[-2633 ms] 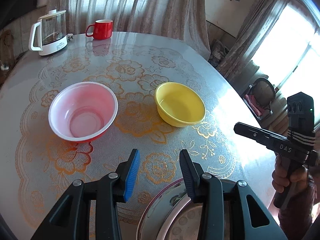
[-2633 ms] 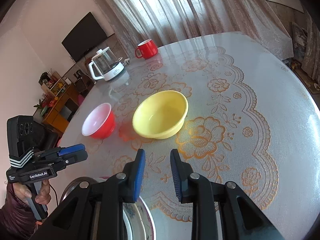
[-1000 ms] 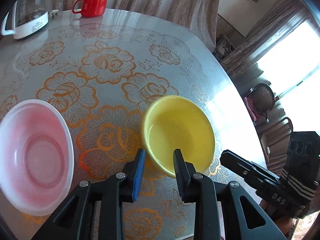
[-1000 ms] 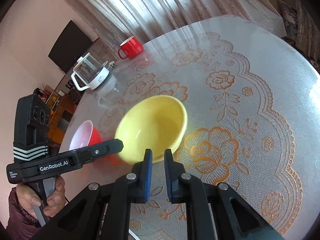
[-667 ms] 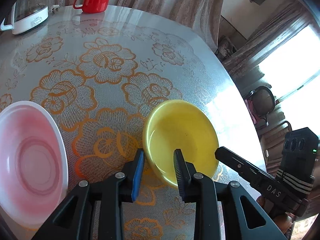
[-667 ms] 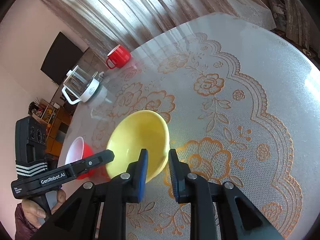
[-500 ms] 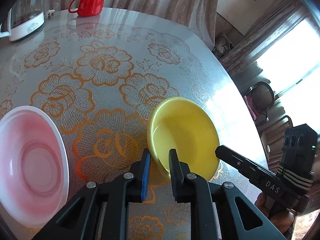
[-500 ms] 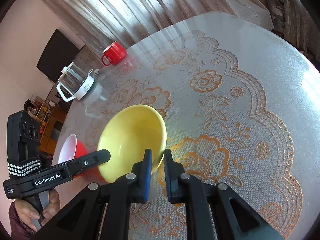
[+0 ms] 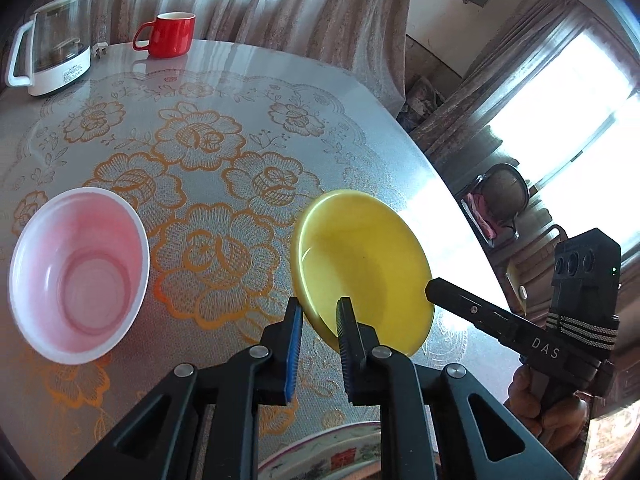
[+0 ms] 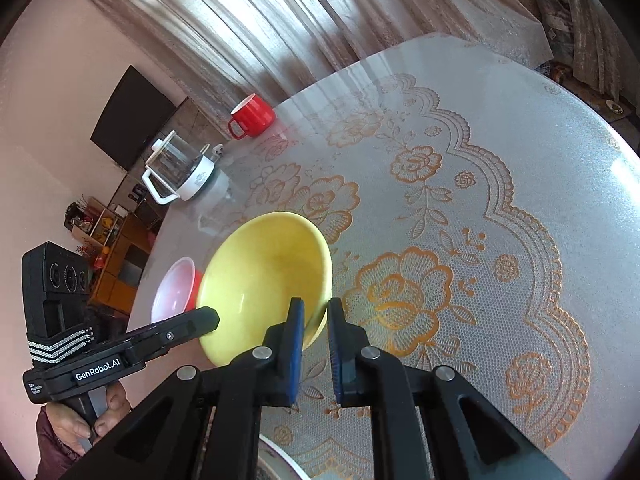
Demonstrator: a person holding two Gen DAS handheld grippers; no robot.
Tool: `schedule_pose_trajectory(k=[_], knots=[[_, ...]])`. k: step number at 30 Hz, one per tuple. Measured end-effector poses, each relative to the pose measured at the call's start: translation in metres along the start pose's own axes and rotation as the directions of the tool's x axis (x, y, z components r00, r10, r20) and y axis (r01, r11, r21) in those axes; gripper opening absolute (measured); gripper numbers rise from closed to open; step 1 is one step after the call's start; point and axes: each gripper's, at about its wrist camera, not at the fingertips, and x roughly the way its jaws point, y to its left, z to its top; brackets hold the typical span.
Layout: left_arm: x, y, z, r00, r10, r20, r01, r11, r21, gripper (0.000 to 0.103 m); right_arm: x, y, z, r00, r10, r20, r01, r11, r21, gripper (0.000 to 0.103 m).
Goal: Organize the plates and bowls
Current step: 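Lift the yellow bowl with both tools and carry it over the steel bowl, then lower the yellow bowl into the steel bowl with both tools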
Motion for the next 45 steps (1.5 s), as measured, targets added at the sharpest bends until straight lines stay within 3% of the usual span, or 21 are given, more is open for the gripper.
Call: schedule_pose_trajectory(k=[13, 29, 45], knots=[[-0.056, -0.025, -0.044, 0.996, -0.018, 0.088, 0.013, 0.999, 0.050, 0.017, -0.046, 0.028, -0.030, 0.999, 0.027, 0.036, -0.025, 0.998, -0.057, 0.010], [-0.096, -0.022, -0.100, 0.990, -0.083, 0.117, 0.082, 0.997, 0.008, 0.017, -0.084, 0.053, -0.075, 0.997, 0.064, 0.053, -0.058, 0.993, -0.104, 0.010], [-0.118, -0.003, -0.167, 0.990, -0.104, 0.091, 0.108, 0.993, -0.043, 0.017, -0.092, 0.067, -0.138, 0.991, 0.121, -0.054, -0.128, 0.976, -0.173, 0.011]])
